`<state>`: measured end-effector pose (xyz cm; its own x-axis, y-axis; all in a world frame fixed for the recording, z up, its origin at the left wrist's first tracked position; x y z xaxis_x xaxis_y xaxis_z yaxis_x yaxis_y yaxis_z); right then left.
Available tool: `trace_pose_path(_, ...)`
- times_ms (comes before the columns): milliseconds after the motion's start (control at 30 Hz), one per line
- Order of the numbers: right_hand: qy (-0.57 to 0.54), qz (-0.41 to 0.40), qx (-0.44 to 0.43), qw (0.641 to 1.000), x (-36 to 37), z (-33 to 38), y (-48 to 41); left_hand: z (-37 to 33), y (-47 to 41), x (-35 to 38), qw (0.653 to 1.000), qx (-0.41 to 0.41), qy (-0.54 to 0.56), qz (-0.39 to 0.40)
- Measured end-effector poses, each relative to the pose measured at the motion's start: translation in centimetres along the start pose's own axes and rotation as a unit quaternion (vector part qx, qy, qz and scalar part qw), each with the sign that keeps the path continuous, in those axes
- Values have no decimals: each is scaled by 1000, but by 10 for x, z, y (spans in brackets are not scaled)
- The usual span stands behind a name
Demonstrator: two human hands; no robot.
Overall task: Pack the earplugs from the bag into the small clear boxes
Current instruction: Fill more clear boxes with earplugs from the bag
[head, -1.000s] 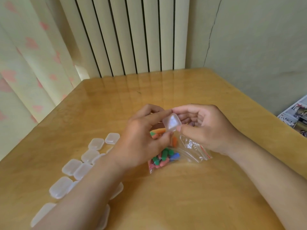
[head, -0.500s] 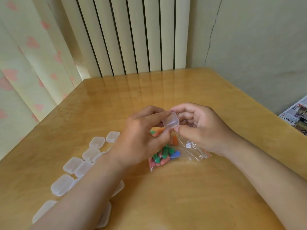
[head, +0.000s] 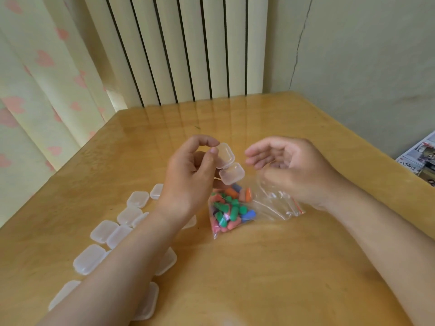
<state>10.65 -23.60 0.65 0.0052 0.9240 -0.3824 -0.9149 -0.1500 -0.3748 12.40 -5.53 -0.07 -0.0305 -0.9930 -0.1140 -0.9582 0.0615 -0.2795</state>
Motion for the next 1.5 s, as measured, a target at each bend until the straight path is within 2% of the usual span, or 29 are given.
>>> trace_pose_path(67, 41, -63, -5, 997, -21, -2, -3, 9, -4, -5, 999, -36, -36, -18)
trace_pose_path(133, 81, -89, 15, 993, -37, -9, -5, 17, -6, -5, 996, -70, -62, -16)
trace_pose_path(267, 121, -4, 95, 988, -31, -25, -1, 21, -5, -1, 993, -83, -88, 1)
trace_pose_path(433, 123, 101, 135, 978, -5, -34, 3, 21, -5, -3, 993, -85, -84, 0)
trace_pose_path(633, 66, 148, 144, 976, 14, -33, 6, 21, -4, 0, 989, -84, -122, 16)
trace_pose_path(800, 121, 135, 128, 975, 19, -40, 4, 24, -2, 2, 987, -104, -119, 32)
trace_pose_path(1000, 103, 115, 121, 981, 22, -42, 4, 26, -1, 4, 982, -120, -139, 43)
trace_pose_path(1233, 156, 122, 105, 975, 24, -43, 1, 27, -2, 5, 981, -131, -140, 42)
trace_pose_path(1500, 101, 107, 128, 981, 23, -38, 2, 28, -1, 5, 982, -126, -133, 48)
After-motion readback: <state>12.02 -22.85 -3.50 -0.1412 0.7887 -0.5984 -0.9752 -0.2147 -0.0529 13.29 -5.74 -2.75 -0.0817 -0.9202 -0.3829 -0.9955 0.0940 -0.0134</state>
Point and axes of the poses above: each hand's wrist, its own y-axis away from the middle knuckle, its own x-axis out of the palm, z = x × y, the point moved 6 cm from there along -y, towards the middle knuckle, and after that the axes turned 3 degrees about -x, right-handed, at the moved point
